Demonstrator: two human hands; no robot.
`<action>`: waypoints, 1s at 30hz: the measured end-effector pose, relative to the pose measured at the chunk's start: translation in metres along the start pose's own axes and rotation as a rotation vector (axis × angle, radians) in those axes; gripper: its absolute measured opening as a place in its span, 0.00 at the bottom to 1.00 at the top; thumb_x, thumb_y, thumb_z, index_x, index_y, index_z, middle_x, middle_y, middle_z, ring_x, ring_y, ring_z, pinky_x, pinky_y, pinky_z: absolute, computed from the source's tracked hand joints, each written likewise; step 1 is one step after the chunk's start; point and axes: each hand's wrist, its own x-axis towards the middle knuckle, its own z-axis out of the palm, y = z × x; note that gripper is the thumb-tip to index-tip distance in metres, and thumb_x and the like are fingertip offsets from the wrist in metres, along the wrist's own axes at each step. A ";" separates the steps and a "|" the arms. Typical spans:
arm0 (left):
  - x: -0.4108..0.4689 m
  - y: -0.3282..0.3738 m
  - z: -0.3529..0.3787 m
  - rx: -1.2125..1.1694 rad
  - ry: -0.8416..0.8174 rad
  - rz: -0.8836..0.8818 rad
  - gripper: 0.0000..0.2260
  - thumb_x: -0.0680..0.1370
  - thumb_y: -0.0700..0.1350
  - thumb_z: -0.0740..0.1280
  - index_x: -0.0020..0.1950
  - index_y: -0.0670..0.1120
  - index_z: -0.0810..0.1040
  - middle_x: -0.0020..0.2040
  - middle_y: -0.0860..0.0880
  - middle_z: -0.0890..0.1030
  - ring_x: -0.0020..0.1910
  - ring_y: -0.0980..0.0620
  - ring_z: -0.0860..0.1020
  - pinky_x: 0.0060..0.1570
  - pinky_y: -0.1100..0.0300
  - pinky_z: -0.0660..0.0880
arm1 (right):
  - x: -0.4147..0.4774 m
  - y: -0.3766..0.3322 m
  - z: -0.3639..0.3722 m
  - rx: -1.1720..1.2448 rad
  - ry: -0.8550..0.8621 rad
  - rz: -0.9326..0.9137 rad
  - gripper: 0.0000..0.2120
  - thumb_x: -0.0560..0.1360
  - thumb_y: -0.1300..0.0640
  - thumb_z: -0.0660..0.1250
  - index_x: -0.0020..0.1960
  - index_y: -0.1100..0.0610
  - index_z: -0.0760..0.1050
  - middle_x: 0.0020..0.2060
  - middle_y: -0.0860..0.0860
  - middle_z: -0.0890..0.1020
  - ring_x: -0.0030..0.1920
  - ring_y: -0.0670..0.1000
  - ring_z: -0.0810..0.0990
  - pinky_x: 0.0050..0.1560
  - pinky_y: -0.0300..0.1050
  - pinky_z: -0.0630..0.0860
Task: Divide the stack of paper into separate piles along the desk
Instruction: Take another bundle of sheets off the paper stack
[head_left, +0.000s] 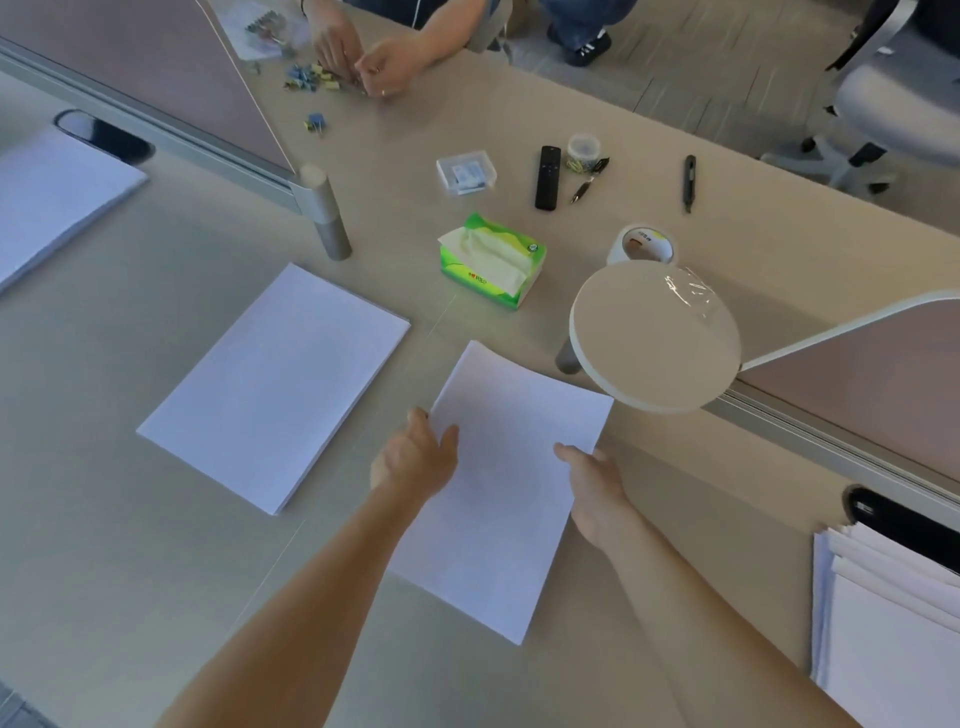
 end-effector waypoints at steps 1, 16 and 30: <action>0.003 -0.002 -0.003 0.027 0.022 -0.004 0.21 0.81 0.60 0.55 0.63 0.44 0.67 0.54 0.42 0.79 0.52 0.40 0.79 0.44 0.52 0.71 | -0.001 -0.002 0.007 0.000 -0.015 -0.006 0.25 0.66 0.49 0.72 0.62 0.52 0.77 0.58 0.49 0.83 0.60 0.55 0.81 0.65 0.60 0.75; 0.014 -0.014 -0.006 0.165 0.135 0.032 0.22 0.81 0.59 0.56 0.59 0.40 0.69 0.55 0.40 0.79 0.55 0.39 0.77 0.48 0.49 0.73 | 0.011 0.003 0.037 -0.136 -0.013 0.049 0.29 0.63 0.54 0.64 0.65 0.55 0.71 0.60 0.59 0.80 0.58 0.56 0.80 0.66 0.60 0.73; 0.020 -0.024 -0.029 0.264 0.069 -0.005 0.30 0.79 0.61 0.53 0.64 0.37 0.75 0.59 0.37 0.79 0.60 0.37 0.77 0.57 0.47 0.75 | -0.029 -0.023 0.007 -0.523 0.042 0.011 0.10 0.74 0.55 0.63 0.38 0.56 0.64 0.32 0.50 0.65 0.32 0.51 0.62 0.30 0.41 0.61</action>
